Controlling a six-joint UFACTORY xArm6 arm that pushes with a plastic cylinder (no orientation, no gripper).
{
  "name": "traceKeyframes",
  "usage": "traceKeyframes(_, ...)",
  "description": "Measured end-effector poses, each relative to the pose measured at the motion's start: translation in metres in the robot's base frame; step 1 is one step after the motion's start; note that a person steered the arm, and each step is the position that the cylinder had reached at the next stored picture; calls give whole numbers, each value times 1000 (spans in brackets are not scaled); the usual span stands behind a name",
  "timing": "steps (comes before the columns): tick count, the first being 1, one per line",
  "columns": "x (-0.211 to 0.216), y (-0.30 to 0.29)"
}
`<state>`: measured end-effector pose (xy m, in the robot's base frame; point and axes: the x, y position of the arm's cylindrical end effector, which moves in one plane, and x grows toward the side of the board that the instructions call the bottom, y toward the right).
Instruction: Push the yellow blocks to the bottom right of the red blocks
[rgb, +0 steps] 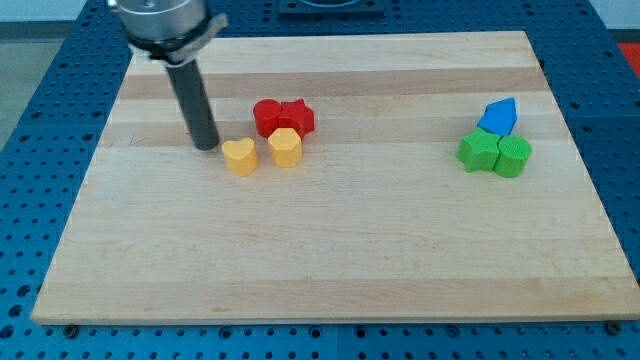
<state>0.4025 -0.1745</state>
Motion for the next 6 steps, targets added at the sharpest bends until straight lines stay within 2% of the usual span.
traceKeyframes(2,40,-10)
traceKeyframes(6,34,93)
